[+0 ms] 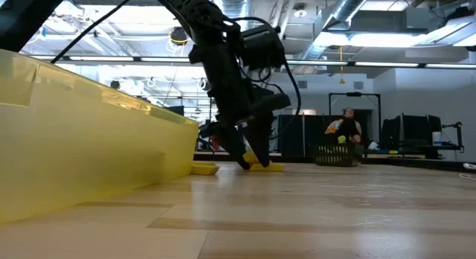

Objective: Pick & Place School Supplies
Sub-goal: Put the yellow eraser into the left black bin

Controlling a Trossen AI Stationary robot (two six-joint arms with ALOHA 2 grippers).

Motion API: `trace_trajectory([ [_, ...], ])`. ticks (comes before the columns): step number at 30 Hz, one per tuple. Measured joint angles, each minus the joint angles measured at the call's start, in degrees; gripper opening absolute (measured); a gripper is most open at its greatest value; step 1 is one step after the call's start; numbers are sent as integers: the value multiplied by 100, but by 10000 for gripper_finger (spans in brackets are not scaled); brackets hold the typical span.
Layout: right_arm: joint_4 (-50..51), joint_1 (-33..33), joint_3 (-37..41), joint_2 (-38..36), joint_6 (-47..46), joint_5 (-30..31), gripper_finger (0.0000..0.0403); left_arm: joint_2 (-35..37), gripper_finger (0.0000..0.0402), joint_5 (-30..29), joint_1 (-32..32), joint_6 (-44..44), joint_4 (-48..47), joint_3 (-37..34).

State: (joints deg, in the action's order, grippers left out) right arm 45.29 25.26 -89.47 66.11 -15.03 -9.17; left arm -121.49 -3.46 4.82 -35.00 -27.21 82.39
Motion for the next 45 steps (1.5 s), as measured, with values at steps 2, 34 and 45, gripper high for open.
trace_trajectory([
  [2, 16, 2, 0, 0, 0, 0, 135, -91, 199, -16, 5, -23, 9, 5],
  [34, -263, -2, -4, 203, -2, -2, 136, 1134, 6, -258, 184, 480, 589, -20],
  [45, -246, -2, -4, 210, -20, -170, 138, 651, 176, -107, 476, 654, 534, -22],
])
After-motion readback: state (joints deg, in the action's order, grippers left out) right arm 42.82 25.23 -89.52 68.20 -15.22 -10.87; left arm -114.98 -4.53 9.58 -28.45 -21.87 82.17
